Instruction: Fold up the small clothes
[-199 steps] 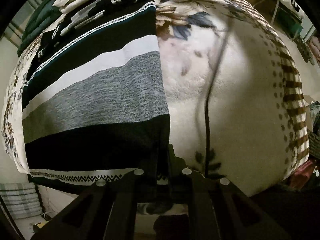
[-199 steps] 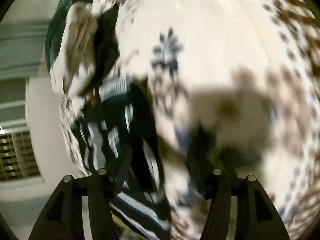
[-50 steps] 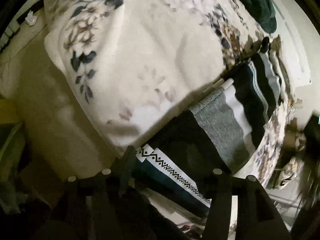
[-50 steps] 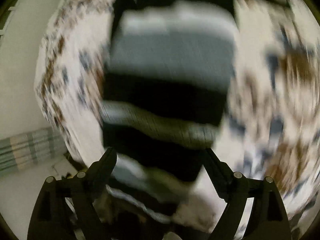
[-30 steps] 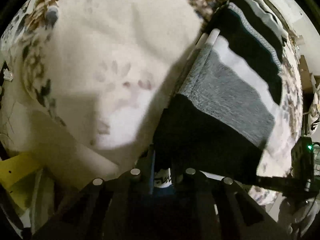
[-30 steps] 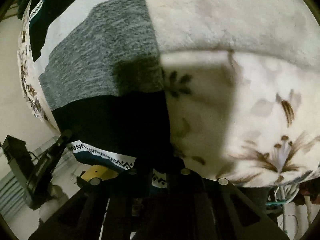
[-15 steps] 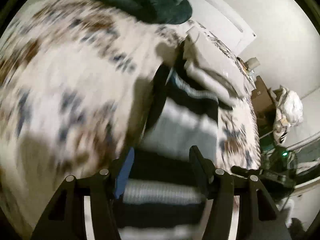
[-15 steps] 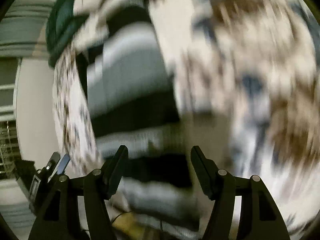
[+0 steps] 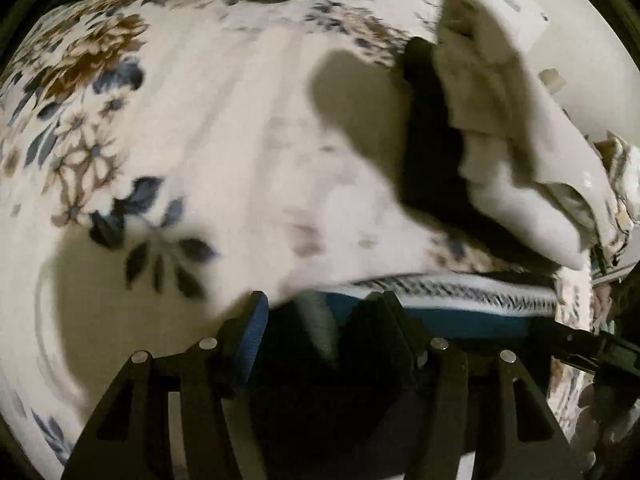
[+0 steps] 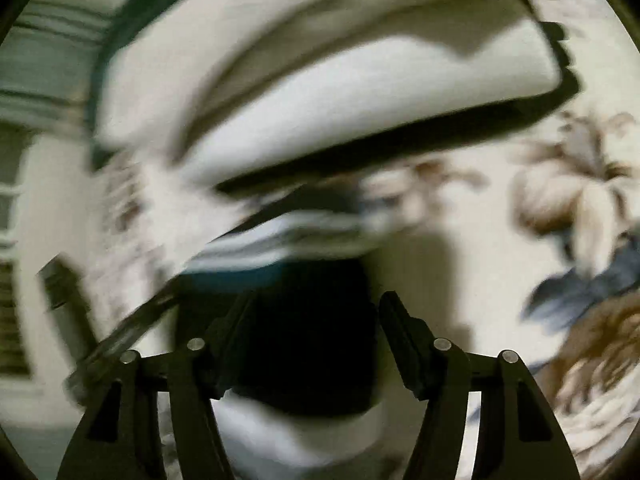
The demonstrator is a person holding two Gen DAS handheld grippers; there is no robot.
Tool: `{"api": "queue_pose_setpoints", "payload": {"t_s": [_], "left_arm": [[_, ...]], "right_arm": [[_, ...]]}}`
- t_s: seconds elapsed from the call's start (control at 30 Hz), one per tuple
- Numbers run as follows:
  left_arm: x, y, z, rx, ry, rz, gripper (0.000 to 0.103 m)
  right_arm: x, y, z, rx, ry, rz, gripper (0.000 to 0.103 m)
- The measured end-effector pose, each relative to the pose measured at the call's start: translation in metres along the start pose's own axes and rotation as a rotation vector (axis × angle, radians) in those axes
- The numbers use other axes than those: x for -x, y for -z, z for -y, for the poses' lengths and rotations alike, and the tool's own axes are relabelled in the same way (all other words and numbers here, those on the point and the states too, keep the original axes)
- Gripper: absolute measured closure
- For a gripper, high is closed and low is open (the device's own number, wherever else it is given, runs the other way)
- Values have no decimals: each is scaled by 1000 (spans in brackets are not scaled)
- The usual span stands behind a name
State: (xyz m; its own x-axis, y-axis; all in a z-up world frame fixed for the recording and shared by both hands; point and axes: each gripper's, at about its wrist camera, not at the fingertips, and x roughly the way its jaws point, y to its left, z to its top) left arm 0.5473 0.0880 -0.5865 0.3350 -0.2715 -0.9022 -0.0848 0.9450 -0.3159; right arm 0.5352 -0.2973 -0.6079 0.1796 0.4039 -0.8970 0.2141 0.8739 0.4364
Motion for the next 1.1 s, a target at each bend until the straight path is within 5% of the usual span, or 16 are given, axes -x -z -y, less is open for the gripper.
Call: {"api": "queue_pose_setpoints", "payload": {"t_s": [0.27,0.47,0.53,0.63,0.87,1.1], "left_arm": [[47,19,-8,-13,52,58,48],[142,101,-12,-32,129,134,48],[158,139,-19,-4,178,85,36],[178,215,-41,66,211,-10,35],[176,374,-76,169,88,-218,35],[138,431,-78,189,69,-306,35]], "right_arm": [[24,25,8,-8,79,20,39],[92,117,11,10,-24,-18,37],[104,170,20,-9,-69,-73,37],[105,246,33,-40,-83,-150,37],[69,418,84,-182,-64,-362,37],[23,493,105,-214,-68,-431,37]]}}
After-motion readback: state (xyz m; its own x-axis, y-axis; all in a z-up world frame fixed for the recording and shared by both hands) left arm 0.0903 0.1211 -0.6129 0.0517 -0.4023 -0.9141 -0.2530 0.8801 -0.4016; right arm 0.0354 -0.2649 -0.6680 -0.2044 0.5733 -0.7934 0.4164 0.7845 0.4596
